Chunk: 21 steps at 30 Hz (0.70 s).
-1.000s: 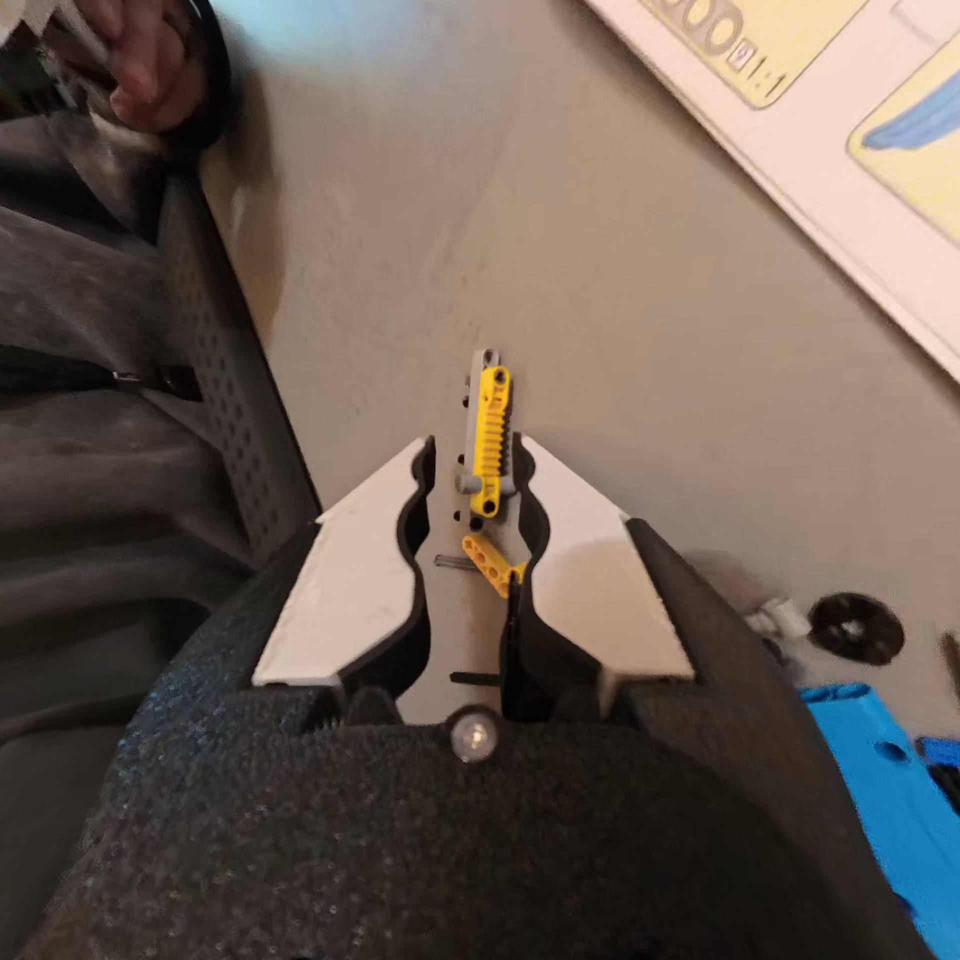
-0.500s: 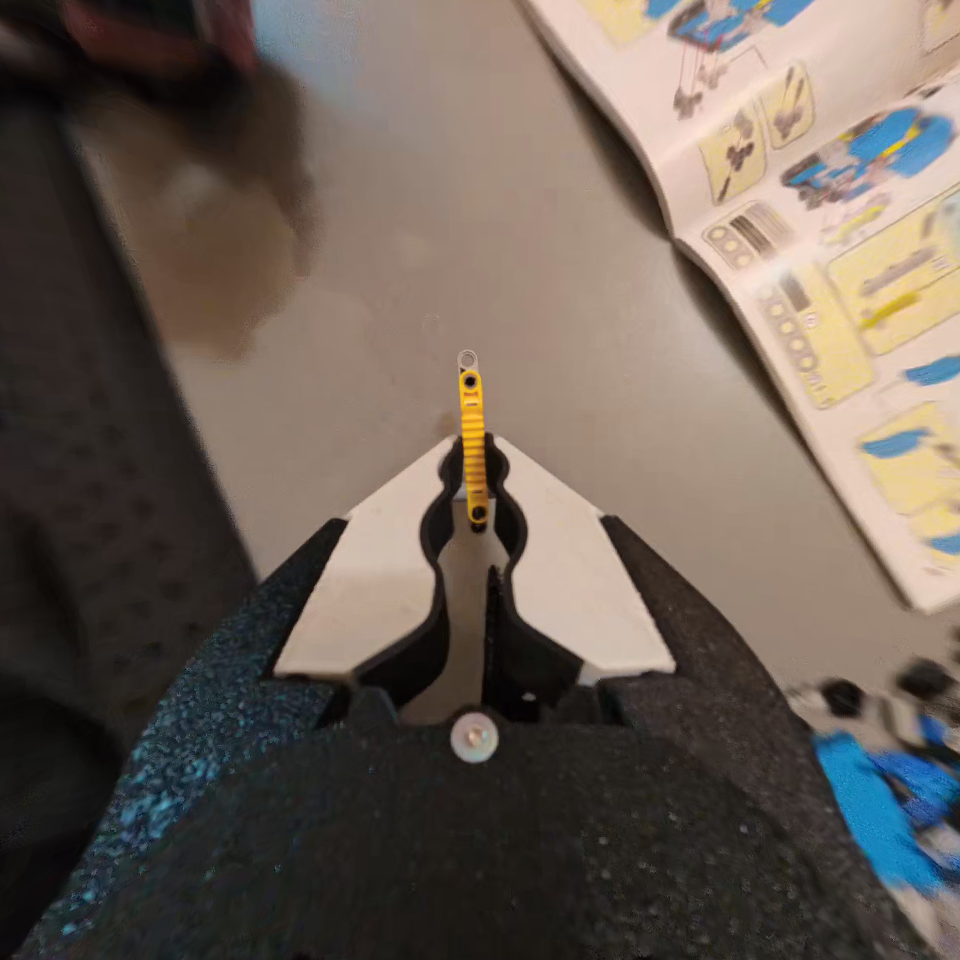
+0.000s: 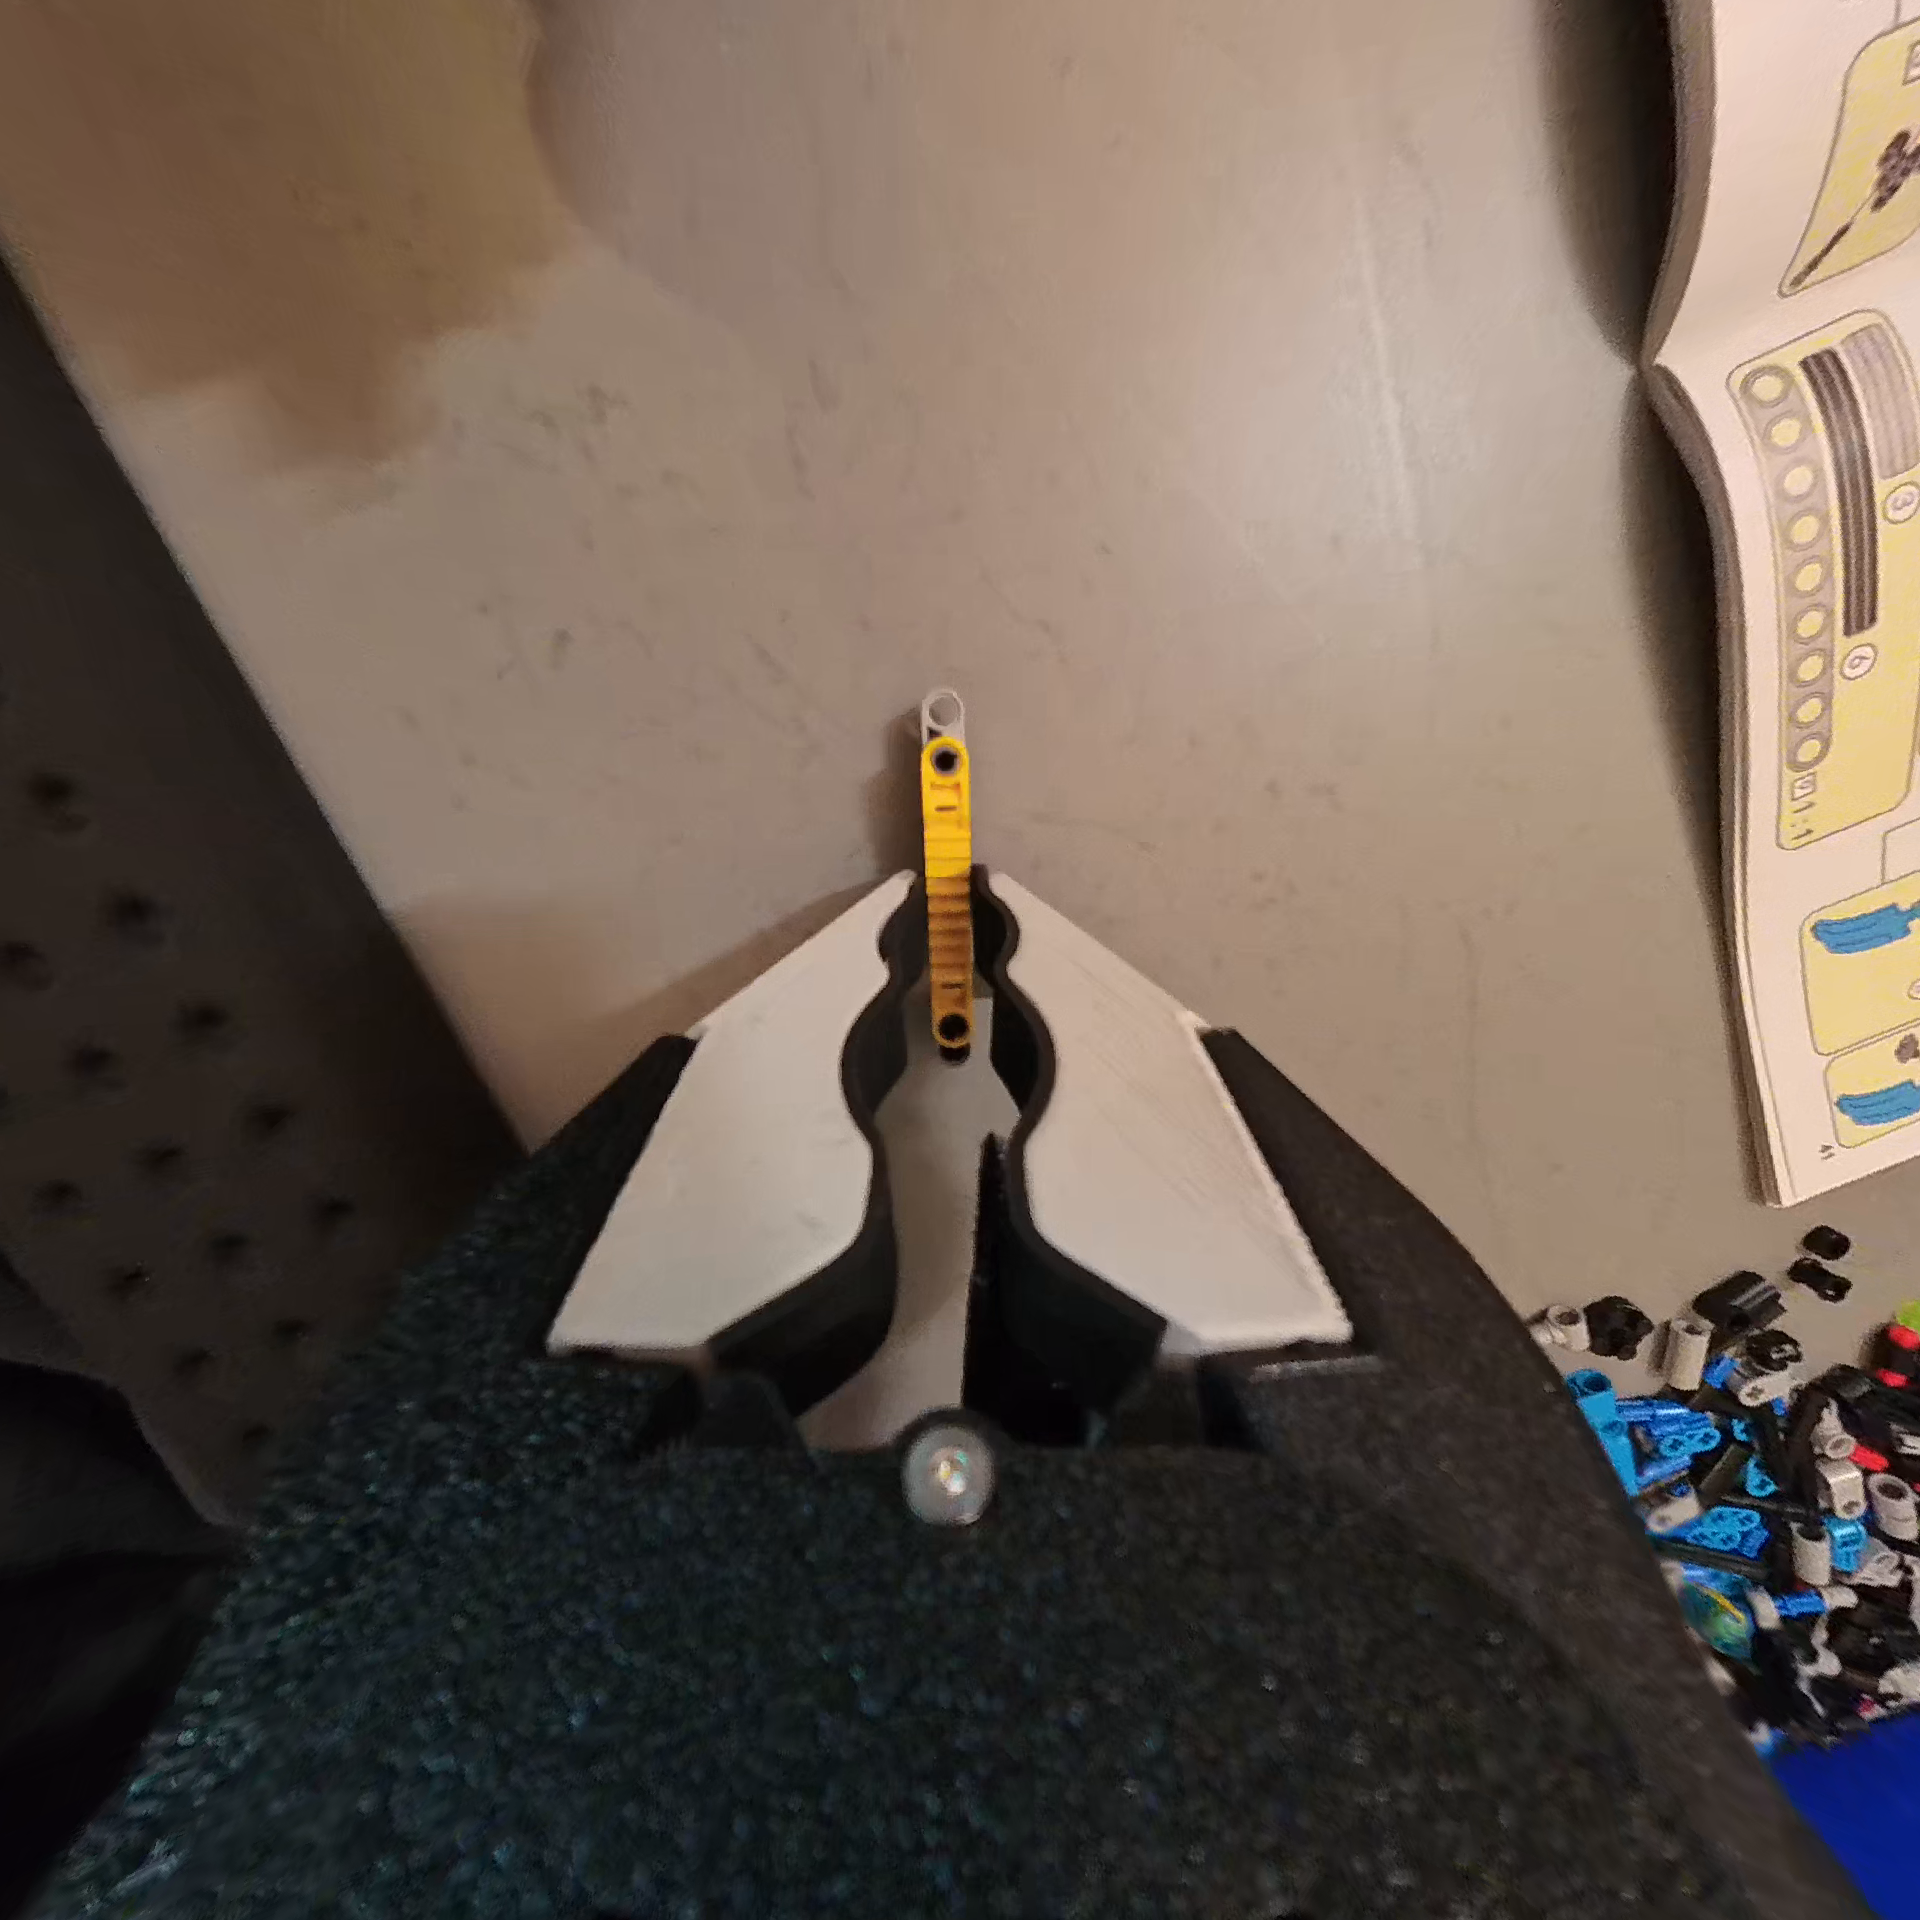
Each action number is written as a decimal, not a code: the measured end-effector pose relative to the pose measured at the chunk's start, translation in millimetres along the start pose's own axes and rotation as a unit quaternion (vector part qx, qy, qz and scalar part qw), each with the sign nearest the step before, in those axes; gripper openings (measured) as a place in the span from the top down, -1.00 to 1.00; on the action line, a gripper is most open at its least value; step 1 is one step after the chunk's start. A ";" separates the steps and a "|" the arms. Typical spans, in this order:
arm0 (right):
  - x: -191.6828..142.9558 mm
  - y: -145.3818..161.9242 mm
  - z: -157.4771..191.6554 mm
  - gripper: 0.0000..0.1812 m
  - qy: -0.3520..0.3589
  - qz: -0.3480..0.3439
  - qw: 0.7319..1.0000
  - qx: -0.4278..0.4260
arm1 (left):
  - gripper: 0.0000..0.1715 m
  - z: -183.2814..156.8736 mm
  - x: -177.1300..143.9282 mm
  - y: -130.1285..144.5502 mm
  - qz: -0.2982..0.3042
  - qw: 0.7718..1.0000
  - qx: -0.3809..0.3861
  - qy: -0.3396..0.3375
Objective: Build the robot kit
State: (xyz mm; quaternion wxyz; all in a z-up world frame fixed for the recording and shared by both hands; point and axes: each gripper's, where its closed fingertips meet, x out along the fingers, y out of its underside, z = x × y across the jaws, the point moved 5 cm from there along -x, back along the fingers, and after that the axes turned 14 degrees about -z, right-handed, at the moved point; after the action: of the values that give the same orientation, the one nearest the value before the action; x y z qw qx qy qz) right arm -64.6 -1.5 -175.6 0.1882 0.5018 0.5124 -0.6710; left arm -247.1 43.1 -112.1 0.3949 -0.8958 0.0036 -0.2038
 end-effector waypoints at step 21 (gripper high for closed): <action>-62.9 -131.9 14.9 0.93 -0.199 -0.545 0.764 0.283 | 0.23 -16.6 4.1 4.2 0.010 0.998 0.026 0.051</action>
State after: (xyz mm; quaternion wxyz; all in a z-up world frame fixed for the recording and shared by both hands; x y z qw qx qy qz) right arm -146.1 22.3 -55.8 -0.2619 0.0244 0.4375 -0.8599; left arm -248.8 27.8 -103.5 0.4190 -0.8738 0.0273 -0.2452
